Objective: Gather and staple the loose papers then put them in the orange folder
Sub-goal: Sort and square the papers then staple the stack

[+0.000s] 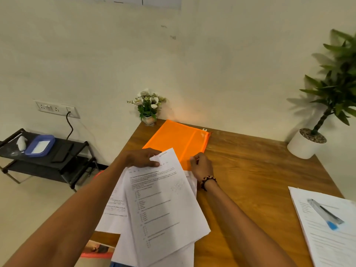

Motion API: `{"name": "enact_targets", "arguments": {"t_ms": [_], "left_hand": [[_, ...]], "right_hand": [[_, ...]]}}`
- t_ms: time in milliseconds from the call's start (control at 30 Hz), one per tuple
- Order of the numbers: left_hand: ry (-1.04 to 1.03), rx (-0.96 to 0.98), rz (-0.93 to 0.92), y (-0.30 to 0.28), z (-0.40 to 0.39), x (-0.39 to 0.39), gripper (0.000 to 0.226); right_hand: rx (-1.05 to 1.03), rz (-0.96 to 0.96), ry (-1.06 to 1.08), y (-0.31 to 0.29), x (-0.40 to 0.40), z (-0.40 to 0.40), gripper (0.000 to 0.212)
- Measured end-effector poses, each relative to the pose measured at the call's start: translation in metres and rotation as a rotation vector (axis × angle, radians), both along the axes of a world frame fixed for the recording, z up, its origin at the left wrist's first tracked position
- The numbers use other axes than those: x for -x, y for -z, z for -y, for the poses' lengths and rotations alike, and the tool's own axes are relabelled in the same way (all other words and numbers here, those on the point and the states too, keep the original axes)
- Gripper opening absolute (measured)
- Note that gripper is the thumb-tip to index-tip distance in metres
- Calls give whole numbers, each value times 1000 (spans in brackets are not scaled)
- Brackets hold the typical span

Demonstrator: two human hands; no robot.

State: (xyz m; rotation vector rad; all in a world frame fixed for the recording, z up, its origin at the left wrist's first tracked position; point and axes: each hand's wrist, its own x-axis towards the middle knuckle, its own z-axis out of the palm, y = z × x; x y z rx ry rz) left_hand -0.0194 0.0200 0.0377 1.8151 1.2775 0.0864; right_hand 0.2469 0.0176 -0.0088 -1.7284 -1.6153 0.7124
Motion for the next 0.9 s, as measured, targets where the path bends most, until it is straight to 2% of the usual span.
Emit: {"name": "enact_targets", "arguments": {"t_ms": [100,233,333,467,533,633,767,900], "left_hand": [[5,15,-10,7,-2,6,37],[1,12,-33,11,3,4,36],[-10,31,-21,21,1,7,39],[-8,34,-25,15,2,3,38],[-4,13,-32,11,3,0,36],[-6,8,-33,11,3,0,35],[-13,24,-32,8,-1,-5,33],[28,-21,12,8,-14,-20,33]], "right_hand": [[100,72,73,2,-30,-5,13],[287,148,-72,8,-46,6,25],[313,94,-146,6,-42,18,21],[298,63,-163,7,-35,23,35],[233,38,-81,9,-34,25,26],[104,-91,150,7,-42,25,7],[-37,-154,427,1,-80,13,9],[-154,-151,508,-12,-130,1,17]]}}
